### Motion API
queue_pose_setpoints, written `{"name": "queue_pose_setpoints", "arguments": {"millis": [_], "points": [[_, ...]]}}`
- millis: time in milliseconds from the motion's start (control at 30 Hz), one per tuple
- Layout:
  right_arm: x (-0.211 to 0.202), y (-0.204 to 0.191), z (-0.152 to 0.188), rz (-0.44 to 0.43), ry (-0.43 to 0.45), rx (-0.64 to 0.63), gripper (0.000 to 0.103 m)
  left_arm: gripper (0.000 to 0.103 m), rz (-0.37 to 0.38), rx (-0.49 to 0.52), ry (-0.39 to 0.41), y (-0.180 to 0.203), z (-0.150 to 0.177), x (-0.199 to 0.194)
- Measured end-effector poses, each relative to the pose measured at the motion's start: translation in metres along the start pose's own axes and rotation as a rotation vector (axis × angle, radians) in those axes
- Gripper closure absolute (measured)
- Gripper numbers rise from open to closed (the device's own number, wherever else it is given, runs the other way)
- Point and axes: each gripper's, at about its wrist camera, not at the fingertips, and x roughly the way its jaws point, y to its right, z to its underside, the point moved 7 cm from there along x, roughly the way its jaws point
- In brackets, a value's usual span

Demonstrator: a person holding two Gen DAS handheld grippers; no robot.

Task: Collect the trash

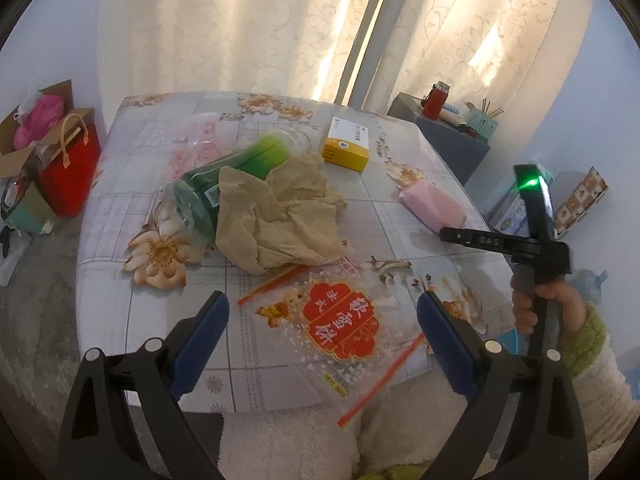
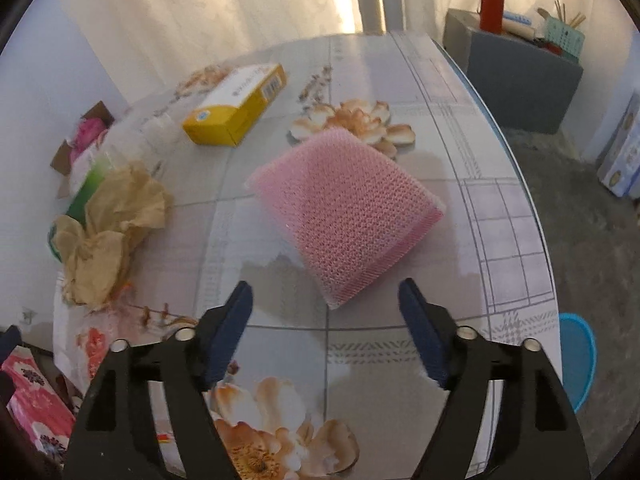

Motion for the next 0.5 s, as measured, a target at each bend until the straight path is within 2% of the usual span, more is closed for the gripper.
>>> {"name": "queue_pose_setpoints", "arguments": {"millis": [100, 233, 300, 367, 500], "points": [[-0.007, -0.001, -0.011, 0.023, 0.033, -0.009, 0.024, 0.010, 0.015, -0.006, -0.015, 0.001, -0.004, 0.009], [-0.010, 0.000, -0.034, 0.108, 0.088, -0.126, 0.020, 0.010, 0.013, 0.032, 0.006, 0.005, -0.012, 0.015], [-0.010, 0.005, -0.043, 0.114, 0.097, -0.151, 0.019, 0.010, 0.020, 0.044, 0.017, 0.007, -0.016, 0.015], [-0.005, 0.010, -0.054, 0.074, 0.089, -0.156, 0.015, 0.010, 0.032, 0.046, 0.006, 0.007, -0.017, 0.019], [0.025, 0.017, -0.064, -0.041, 0.000, -0.139, 0.014, 0.010, 0.050, 0.035, -0.031, 0.007, -0.022, 0.033]]}}
